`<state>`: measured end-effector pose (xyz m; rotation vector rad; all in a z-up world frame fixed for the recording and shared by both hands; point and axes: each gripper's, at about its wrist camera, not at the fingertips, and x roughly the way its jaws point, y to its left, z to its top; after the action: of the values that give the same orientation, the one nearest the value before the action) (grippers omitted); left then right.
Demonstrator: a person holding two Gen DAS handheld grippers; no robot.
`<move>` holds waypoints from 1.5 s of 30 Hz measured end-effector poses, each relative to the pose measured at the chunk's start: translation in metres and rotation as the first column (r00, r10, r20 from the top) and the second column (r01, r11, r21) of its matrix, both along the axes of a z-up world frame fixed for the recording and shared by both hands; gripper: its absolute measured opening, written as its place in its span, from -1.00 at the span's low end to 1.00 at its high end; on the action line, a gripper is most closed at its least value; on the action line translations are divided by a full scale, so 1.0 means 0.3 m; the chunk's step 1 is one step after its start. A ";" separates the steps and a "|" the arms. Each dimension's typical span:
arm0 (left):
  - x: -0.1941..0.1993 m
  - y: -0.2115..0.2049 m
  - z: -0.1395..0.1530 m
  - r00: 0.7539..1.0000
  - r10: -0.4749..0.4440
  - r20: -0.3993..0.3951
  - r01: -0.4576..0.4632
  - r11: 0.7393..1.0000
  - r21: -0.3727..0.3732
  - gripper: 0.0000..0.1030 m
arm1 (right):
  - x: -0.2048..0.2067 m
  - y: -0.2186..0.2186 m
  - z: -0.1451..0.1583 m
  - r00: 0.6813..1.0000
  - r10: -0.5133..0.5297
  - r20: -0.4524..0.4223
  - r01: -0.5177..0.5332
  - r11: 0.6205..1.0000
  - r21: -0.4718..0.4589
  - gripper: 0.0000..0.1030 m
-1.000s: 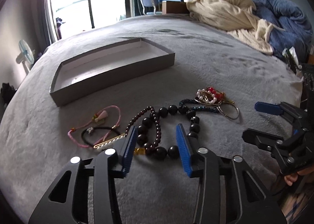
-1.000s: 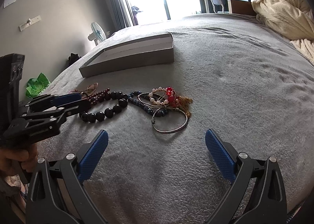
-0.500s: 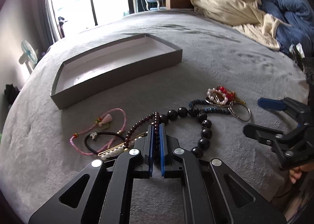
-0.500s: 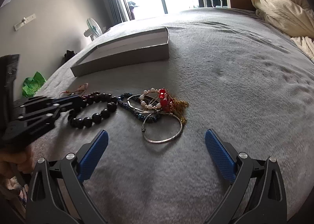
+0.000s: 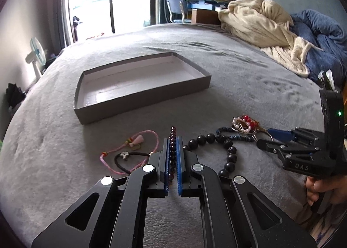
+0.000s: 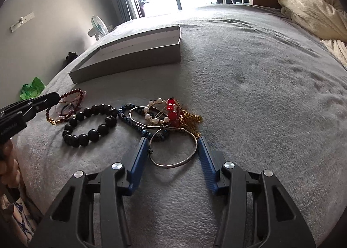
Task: Organize jewelry
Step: 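Close right tool on silver bangle while left tool lifts the bead bracelet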
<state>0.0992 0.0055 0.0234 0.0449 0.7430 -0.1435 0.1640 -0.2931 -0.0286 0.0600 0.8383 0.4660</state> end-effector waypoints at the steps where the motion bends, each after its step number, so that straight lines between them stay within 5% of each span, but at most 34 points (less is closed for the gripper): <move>1: -0.002 0.006 0.005 1.000 0.003 0.002 -0.003 1.000 -0.003 -0.88 | -0.006 -0.005 0.004 1.000 0.001 0.003 -0.001 1.000 0.007 -0.08; 13: -0.048 0.069 0.065 0.999 0.025 0.043 -0.024 0.999 -0.026 -0.88 | -0.072 -0.049 0.064 0.999 0.004 0.034 -0.006 0.999 0.053 -0.08; 20: -0.044 0.072 0.015 1.000 0.021 -0.020 -0.021 1.000 0.000 -0.87 | -0.071 -0.052 0.068 1.000 0.001 0.030 -0.003 0.998 0.062 -0.08; 23: -0.034 0.090 -0.021 0.997 0.045 -0.057 -0.046 0.999 -0.010 -0.48 | -0.069 -0.053 0.067 1.000 0.000 0.029 -0.002 0.998 0.063 -0.08; 45: 0.065 0.022 -0.124 0.992 -0.042 -0.122 0.049 0.997 0.052 -0.50 | -0.075 -0.041 0.040 1.000 0.014 0.007 -0.015 0.998 0.054 -0.08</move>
<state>0.1186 0.0121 -0.0139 0.1062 0.8669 -0.1704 0.1416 -0.3055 -0.0167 0.1025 0.8199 0.5022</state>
